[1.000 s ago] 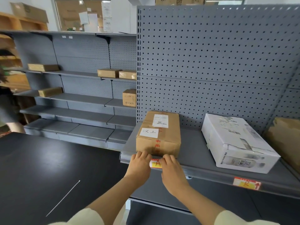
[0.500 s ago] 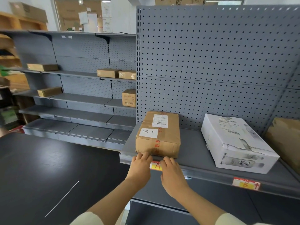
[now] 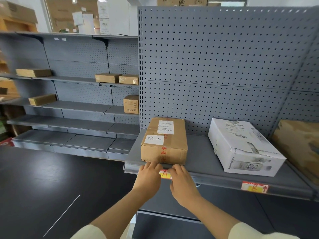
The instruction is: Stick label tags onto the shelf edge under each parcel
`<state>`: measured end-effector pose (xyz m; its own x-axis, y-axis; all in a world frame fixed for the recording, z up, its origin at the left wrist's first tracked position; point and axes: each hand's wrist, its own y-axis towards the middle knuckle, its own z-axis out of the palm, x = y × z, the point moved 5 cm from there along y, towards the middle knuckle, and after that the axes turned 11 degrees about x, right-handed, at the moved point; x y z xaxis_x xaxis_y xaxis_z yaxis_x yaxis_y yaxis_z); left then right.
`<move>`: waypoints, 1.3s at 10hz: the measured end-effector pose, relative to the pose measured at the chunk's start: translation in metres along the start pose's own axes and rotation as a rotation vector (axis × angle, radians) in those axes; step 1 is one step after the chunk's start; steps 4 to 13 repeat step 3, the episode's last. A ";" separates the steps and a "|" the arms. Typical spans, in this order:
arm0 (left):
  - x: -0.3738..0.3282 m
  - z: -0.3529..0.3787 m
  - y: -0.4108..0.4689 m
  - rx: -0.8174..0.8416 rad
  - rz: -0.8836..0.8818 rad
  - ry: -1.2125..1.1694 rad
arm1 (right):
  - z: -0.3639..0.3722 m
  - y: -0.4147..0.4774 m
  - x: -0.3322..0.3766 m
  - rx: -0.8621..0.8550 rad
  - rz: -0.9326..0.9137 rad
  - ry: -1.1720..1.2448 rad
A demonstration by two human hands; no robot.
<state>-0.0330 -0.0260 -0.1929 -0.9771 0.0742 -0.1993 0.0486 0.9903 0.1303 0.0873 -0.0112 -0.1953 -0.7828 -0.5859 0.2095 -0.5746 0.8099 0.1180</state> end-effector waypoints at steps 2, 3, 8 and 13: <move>-0.023 0.003 0.014 -0.019 0.089 0.004 | -0.013 -0.012 -0.010 -0.014 0.043 -0.032; -0.038 0.003 0.026 0.031 0.125 0.055 | -0.020 -0.019 -0.019 0.029 0.087 -0.049; -0.038 0.003 0.026 0.031 0.125 0.055 | -0.020 -0.019 -0.019 0.029 0.087 -0.049; -0.038 0.003 0.026 0.031 0.125 0.055 | -0.020 -0.019 -0.019 0.029 0.087 -0.049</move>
